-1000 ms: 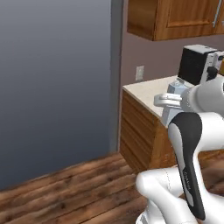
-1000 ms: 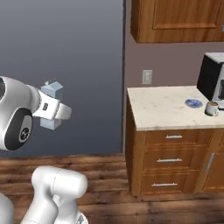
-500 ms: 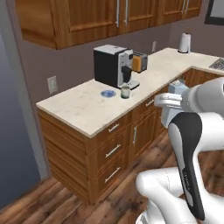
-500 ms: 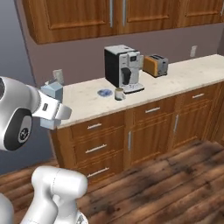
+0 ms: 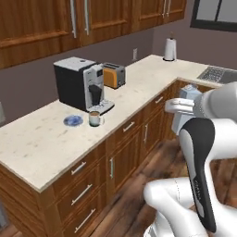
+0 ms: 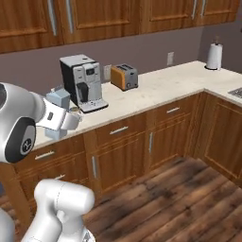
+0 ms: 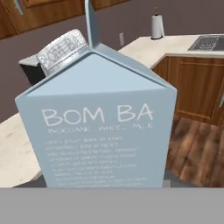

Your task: Take a sugar cube from the saucer and place it inside the coffee. Then, grab milk from the fridge and place it next to the coffee on the counter to sweeten the coffee.

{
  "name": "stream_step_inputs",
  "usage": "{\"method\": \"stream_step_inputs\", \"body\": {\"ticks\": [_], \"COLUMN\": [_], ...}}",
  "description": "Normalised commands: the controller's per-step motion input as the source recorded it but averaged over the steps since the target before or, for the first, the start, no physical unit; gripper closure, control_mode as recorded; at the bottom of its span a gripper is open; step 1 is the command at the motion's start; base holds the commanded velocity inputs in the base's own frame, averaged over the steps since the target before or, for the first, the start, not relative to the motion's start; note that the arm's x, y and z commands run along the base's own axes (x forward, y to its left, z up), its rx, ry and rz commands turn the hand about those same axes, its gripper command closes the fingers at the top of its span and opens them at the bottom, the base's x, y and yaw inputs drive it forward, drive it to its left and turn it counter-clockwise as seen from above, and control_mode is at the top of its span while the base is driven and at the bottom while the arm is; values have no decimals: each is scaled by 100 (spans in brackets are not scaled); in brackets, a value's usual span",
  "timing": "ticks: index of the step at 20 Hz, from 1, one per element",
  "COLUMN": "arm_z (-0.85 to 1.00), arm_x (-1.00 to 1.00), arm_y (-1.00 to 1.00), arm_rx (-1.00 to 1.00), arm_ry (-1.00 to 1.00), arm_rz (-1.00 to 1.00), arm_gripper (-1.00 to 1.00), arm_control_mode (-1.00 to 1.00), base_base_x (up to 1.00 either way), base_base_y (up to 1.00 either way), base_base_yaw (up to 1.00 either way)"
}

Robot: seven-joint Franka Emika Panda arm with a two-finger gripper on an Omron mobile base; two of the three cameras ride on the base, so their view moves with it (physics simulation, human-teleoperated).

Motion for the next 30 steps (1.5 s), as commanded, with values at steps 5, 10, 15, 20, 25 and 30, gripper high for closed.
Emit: {"method": "stream_step_inputs", "body": {"ticks": [5,10,15,20,25,30], "arm_z": [0,0,0,0,0,0], "arm_x": [0,0,0,0,0,0], "arm_y": [0,0,0,0,0,0], "arm_rx": [0,0,0,0,0,0], "arm_ry": [0,0,0,0,0,0], "arm_rz": [0,0,0,0,0,0], "arm_gripper": [100,100,100,100,100,100], "arm_control_mode": [100,100,100,100,100,100], "base_base_x": [100,92,47,5,1,3], "base_base_y": [-52,-39,-5,14,3,0], "base_base_yaw": [41,62,59,47,15,12]}}
